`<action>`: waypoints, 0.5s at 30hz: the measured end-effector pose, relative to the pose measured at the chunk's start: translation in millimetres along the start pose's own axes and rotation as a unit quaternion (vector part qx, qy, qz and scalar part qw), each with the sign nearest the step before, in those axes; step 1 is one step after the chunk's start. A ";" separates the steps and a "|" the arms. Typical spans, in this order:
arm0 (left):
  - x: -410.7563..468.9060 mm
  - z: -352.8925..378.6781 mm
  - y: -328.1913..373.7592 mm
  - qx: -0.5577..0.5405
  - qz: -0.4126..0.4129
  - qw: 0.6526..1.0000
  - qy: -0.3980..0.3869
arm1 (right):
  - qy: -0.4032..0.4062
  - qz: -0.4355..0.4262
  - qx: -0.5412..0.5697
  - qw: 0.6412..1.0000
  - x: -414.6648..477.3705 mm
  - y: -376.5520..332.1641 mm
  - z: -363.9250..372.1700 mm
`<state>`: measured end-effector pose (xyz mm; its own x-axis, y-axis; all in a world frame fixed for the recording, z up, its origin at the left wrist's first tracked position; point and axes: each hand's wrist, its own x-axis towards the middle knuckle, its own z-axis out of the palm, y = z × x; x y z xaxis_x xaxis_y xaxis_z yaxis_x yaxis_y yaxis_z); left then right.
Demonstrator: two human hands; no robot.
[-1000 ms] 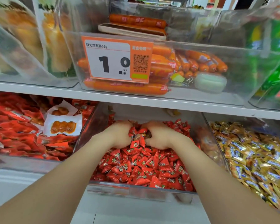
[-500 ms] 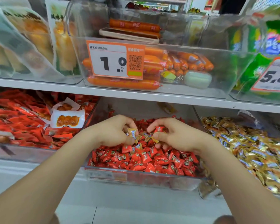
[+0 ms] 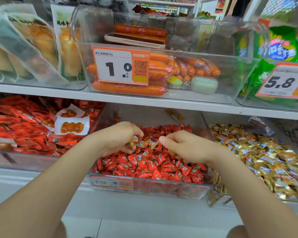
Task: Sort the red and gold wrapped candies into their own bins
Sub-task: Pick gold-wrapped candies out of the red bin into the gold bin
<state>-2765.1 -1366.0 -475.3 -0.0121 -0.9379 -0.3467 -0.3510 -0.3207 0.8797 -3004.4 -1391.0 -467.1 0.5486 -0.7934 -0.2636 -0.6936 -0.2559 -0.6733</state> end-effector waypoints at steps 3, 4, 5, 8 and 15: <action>3.1 -1.1 -3.6 -0.020 -0.009 1.000 -0.003 | 0.054 0.029 0.035 0.997 -0.3 5.3 -1.5; 5.7 -1.6 -4.9 -0.026 -0.005 1.000 0.008 | 0.067 0.028 0.060 0.996 0.3 6.3 -1.7; 7.9 -1.2 -5.4 -0.026 -0.003 0.999 0.023 | 0.075 0.023 0.086 0.993 1.7 6.7 -1.1; 17.4 0.6 -7.7 0.099 0.040 0.991 0.076 | 0.119 0.027 0.084 0.989 14.0 9.1 1.8; 42.9 9.8 -19.7 0.371 0.129 0.920 0.019 | 0.164 0.020 -0.063 0.984 54.3 3.3 16.2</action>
<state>-2767.9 -1398.6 -510.7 -0.1569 -0.9784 -0.1347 -0.8833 0.0780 0.4622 -2969.3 -1426.0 -494.8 0.3542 -0.9344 -0.0378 -0.7755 -0.2709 -0.5702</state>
